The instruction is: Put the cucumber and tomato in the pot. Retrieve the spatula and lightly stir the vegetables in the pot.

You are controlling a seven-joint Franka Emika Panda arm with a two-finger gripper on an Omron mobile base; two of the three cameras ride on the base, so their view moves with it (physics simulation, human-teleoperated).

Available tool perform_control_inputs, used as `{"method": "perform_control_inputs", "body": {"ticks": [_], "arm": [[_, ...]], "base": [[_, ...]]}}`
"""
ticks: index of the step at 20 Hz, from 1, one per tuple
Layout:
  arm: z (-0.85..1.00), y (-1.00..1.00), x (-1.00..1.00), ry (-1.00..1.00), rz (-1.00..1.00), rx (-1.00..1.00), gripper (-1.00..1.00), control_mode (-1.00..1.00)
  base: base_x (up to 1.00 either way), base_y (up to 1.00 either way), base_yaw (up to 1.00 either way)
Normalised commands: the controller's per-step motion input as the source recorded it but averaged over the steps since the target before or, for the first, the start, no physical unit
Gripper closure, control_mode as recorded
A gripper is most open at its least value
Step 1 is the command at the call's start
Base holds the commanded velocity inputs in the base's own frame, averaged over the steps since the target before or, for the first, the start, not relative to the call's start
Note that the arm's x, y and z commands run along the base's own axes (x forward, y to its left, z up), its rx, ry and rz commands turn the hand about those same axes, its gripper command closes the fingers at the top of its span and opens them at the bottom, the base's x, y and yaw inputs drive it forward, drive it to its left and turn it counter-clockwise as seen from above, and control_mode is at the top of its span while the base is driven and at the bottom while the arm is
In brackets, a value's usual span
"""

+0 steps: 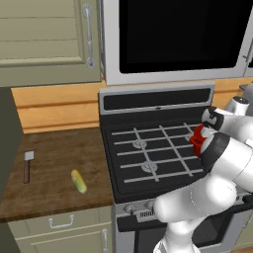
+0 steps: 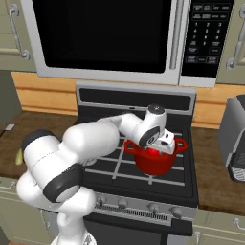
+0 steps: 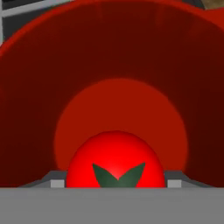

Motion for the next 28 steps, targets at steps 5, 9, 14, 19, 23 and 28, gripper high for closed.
{"method": "perform_control_inputs", "body": {"ticks": [5,9,14,19,23,28], "arm": [[-0.14,0.00,0.00,0.00,0.00,0.00,-1.00,-1.00],[0.00,0.00,0.00,0.00,0.00,0.00,-1.00,-1.00],[0.10,0.05,0.00,0.00,0.00,0.00,-1.00,-1.00],[0.43,0.22,-0.31,-0.15,0.00,-0.03,-1.00,-1.00],[0.52,0.59,-0.50,-0.11,0.00,-0.01,-1.00,-1.00],[0.64,0.76,-0.48,0.00,0.05,0.00,-1.00,-1.00]], "base": [[0.00,0.00,0.00],[0.00,0.00,0.00],[0.00,0.00,0.00],[0.00,0.00,0.00],[0.00,0.00,0.00],[0.00,0.00,0.00]]}}
